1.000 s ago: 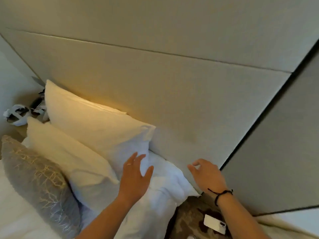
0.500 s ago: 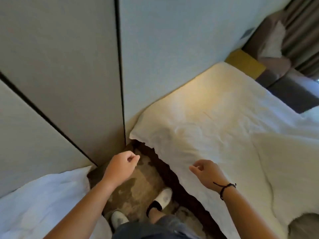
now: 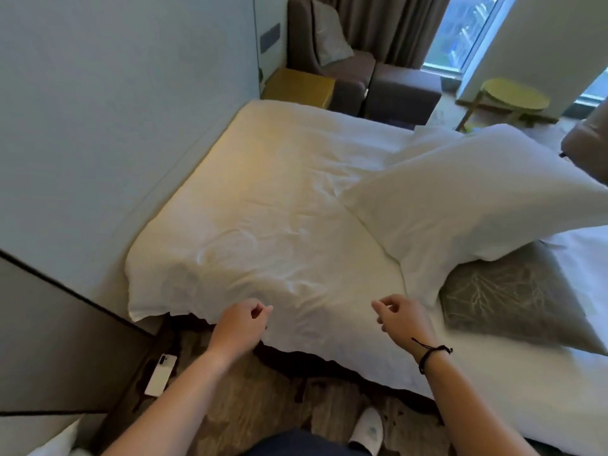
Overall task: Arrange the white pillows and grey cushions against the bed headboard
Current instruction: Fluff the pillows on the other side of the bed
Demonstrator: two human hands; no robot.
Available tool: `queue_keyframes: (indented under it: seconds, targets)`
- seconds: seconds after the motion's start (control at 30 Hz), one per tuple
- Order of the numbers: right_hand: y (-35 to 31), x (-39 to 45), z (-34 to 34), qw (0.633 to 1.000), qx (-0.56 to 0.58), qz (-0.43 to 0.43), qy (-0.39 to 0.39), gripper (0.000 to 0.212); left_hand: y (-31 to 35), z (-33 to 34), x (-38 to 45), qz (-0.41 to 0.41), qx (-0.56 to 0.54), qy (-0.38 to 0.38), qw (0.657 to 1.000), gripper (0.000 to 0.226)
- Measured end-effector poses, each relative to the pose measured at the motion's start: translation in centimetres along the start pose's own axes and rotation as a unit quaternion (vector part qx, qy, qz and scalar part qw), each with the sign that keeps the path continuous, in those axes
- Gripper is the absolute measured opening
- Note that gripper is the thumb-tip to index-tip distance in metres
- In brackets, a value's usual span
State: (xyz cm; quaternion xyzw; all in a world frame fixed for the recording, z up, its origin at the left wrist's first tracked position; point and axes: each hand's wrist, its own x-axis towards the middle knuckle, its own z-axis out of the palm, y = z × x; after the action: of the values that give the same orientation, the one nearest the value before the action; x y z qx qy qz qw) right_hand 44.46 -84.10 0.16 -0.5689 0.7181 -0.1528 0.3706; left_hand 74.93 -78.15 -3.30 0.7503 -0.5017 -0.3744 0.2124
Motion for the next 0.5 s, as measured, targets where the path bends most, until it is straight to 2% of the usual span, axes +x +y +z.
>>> queue_keyframes:
  seconds: [0.1, 0.27, 0.5]
  targets:
    - [4.3, 3.4, -4.8, 0.999, 0.035, 0.007, 0.001, 0.016, 6.0, 5.3, 1.8, -0.002, -0.011, -0.001, 1.000, 0.039]
    - [10.4, 8.6, -12.2, 0.998, 0.060, 0.018, 0.029, 0.015, 16.5, 13.1, 4.2, 0.040, -0.015, -0.022, 0.999, 0.033]
    - [14.6, 13.6, -16.6, 0.991, 0.113, 0.050, 0.053, 0.017, 24.9, 18.1, 7.3, 0.056, -0.009, -0.045, 0.997, 0.028]
